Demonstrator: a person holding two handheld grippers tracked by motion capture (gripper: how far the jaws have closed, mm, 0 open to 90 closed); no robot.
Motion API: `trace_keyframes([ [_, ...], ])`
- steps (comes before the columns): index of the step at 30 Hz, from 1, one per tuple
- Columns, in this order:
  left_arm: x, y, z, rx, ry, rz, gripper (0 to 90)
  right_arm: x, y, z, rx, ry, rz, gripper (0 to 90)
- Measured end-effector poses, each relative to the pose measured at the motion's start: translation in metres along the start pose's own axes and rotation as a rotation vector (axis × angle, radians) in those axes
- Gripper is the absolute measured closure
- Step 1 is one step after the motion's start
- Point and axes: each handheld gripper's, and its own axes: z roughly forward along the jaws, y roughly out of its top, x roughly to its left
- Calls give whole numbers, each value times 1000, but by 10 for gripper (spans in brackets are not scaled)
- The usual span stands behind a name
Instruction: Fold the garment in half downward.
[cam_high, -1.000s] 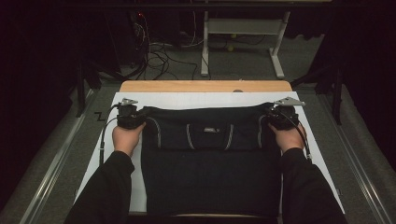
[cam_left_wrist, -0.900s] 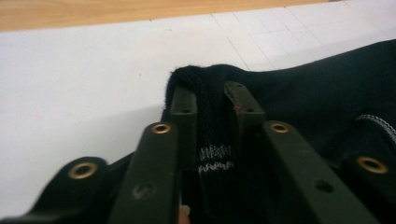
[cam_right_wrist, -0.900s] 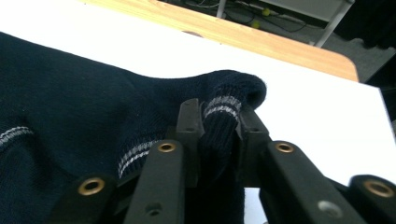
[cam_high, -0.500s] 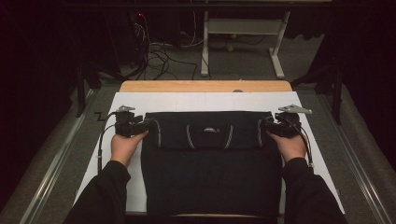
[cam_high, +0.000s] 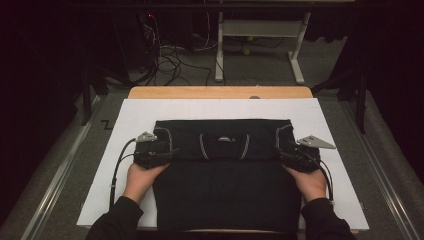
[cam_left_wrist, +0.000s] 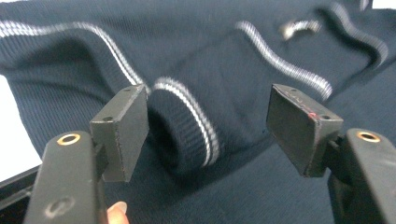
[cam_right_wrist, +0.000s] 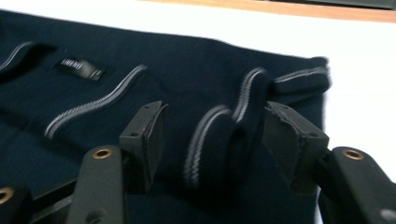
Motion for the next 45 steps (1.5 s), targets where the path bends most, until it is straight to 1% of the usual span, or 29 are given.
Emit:
trace_keyframes([
  [2,-2,-2,3,11,5,4,312,1,-2,0,2,2,-4,426],
  [3,-3,-4,4,20,11,4,314,3,-5,4,36,4,-5,420],
  [4,-3,-5,6,28,10,2,314,3,-5,4,36,4,-5,420],
  [5,-3,-5,7,39,13,-7,352,3,-6,8,77,1,-11,417],
  [7,-3,-6,9,43,15,-11,395,3,-8,12,111,1,-6,408],
  [8,-3,-7,9,40,20,-16,395,3,-8,12,111,1,-6,408],
  [9,-2,-7,9,40,18,-16,467,4,-9,16,149,-7,-12,429],
  [10,-3,-8,9,42,21,-13,467,4,-9,16,149,-7,-12,429],
  [11,-3,-9,10,40,23,-13,496,4,-9,17,151,-9,-16,468],
  [12,-3,-9,10,39,22,-14,528,4,-9,17,154,-10,-17,534],
  [13,-3,-10,10,38,23,-11,609,3,-9,16,147,-4,-18,642],
  [14,-4,-10,10,37,26,-6,609,3,-9,16,147,-4,-18,642],
  [16,-6,-11,9,25,33,13,688,5,-9,16,144,12,-36,747],
  [17,-8,-11,8,15,34,16,717,7,-8,15,127,15,-57,774],
  [18,-9,-11,7,7,36,21,717,7,-8,15,127,15,-57,774],
  [19,-10,-11,5,1,35,27,721,8,-6,11,101,13,-65,779],
  [21,-13,-10,-1,-20,27,41,721,9,-6,9,88,14,-71,779],
  [22,-15,-9,-5,-37,22,42,721,11,-4,2,57,11,-82,779],
  [23,-16,-9,-9,-52,12,44,721,11,-4,2,57,11,-82,779],
  [25,-22,-8,-20,-78,0,63,720,13,-1,-9,15,17,-88,779],
  [27,-25,-9,-25,-80,-1,83,720,14,-1,-15,-4,21,-97,779],
  [28,-25,-9,-25,-80,-1,83,720,14,-1,-15,-4,21,-97,779],
  [29,-27,-11,-27,-79,-4,89,720,17,-1,-23,-14,24,-110,779],
  [31,-28,-13,-28,-76,-8,87,720,17,-2,-25,-16,25,-113,779],
  [34,-31,-18,-31,-66,-12,94,719,20,-7,-33,-9,39,-124,778],
  [36,-36,-23,-36,-68,-20,100,719,22,-12,-38,-1,46,-136,778],
  [38,-38,-25,-39,-69,-27,100,719,23,-13,-40,0,49,-135,778],
  [40,-41,-31,-41,-60,-30,106,719,25,-20,-45,12,55,-139,778],
  [45,-44,-37,-44,-50,-39,107,719,26,-28,-53,23,58,-136,777],
])
